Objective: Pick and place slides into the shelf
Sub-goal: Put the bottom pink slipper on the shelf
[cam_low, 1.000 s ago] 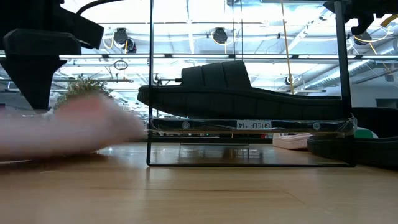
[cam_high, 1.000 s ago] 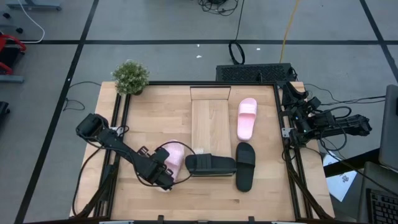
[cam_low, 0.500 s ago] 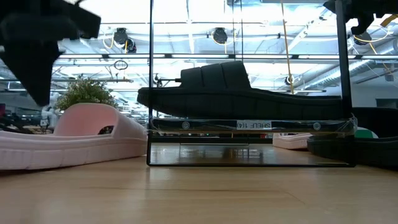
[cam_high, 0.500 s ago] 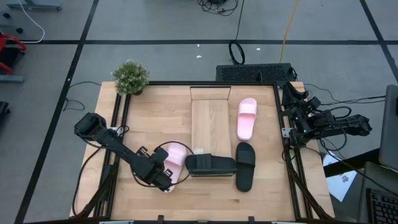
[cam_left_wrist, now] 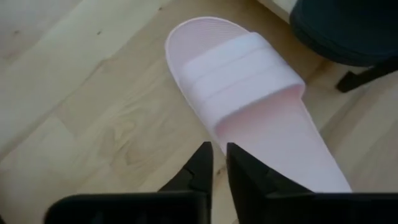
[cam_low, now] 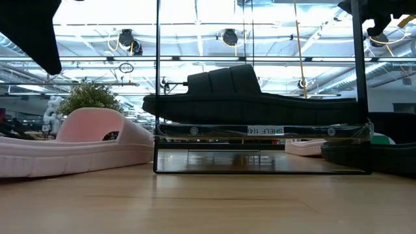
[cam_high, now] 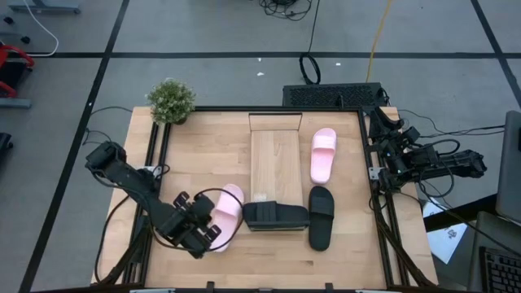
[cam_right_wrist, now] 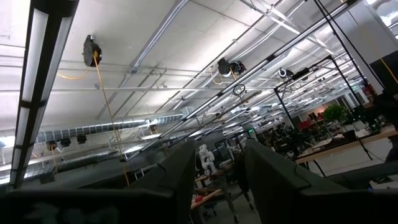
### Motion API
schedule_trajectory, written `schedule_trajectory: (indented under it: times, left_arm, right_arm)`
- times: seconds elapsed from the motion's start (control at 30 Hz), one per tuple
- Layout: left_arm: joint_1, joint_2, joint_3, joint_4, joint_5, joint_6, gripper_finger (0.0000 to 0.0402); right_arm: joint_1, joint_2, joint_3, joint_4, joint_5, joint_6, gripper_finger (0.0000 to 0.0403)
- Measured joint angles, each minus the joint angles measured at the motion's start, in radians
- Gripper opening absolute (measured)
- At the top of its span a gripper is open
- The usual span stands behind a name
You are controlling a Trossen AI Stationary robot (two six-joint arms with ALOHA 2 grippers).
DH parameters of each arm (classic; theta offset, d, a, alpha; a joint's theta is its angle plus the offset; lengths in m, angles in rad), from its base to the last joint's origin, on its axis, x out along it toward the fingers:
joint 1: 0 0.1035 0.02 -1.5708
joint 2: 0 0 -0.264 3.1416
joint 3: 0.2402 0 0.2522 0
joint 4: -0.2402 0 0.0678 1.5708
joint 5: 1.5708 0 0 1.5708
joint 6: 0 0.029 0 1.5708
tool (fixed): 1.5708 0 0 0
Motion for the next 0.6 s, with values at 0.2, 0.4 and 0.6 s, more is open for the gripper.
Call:
schedule_trajectory:
  times: [0.2, 0.4, 0.6]
  left_arm:
    - [0.003, 0.0, 0.0, 0.005, -0.032, 0.003, 0.0106]
    - [0.009, 0.035, 0.0, 0.095, -0.037, 0.174, 0.0153]
    - [0.039, 0.084, 0.0, 0.134, -0.035, 0.332, 0.0177]
  right_arm:
    - [0.0, 0.0, 0.0, 0.0, 0.0, 0.002, 0.0128]
    - [0.0, 0.0, 0.0, -0.002, 0.0, 0.005, 0.0128]
    - [0.0, 0.0, 0.0, -0.003, 0.0, 0.006, 0.0128]
